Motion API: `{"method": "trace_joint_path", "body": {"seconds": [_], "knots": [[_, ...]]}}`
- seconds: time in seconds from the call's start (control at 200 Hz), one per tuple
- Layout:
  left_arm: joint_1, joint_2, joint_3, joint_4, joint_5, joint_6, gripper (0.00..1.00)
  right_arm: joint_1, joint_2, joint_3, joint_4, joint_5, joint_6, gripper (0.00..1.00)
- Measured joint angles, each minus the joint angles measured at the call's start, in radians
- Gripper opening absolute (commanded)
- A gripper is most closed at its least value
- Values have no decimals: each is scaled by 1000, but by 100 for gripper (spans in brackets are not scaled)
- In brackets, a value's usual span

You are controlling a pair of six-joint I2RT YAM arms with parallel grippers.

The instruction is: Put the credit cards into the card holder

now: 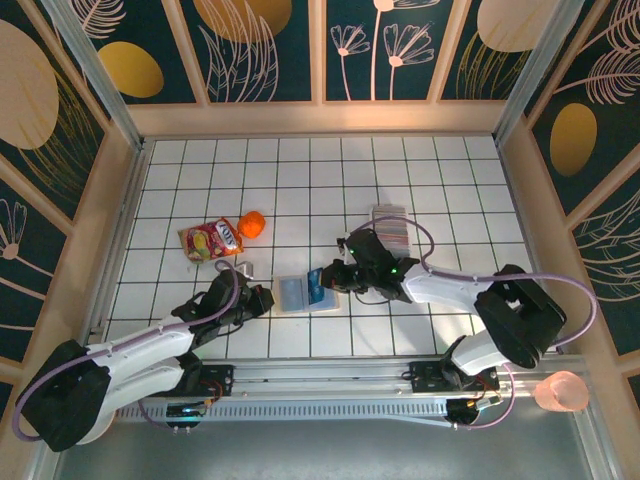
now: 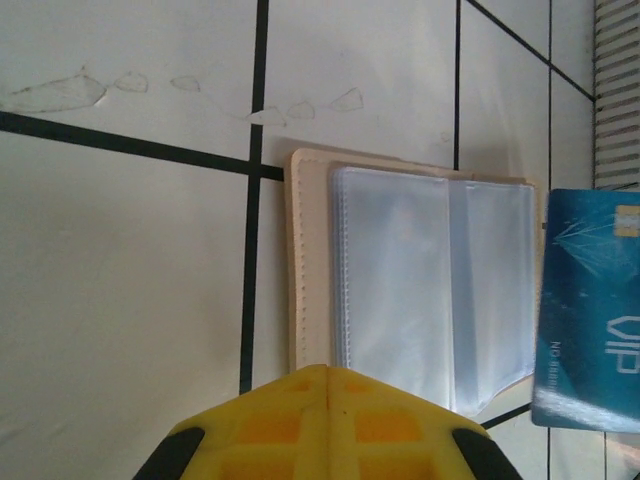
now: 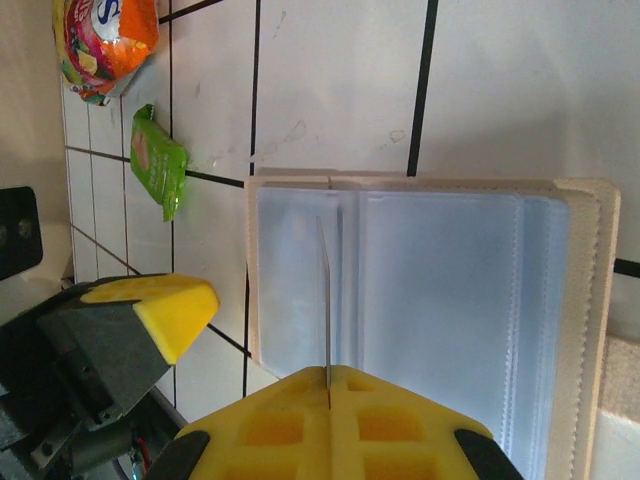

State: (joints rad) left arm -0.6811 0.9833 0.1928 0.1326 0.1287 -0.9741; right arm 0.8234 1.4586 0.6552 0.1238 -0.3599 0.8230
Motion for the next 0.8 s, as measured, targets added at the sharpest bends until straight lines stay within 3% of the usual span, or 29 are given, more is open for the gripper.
{"method": "trace_joint_path", "body": {"seconds": [0.801], "knots": [[0, 105, 11, 52, 50, 4, 4, 37, 113, 24, 52, 46, 3, 0]]}}
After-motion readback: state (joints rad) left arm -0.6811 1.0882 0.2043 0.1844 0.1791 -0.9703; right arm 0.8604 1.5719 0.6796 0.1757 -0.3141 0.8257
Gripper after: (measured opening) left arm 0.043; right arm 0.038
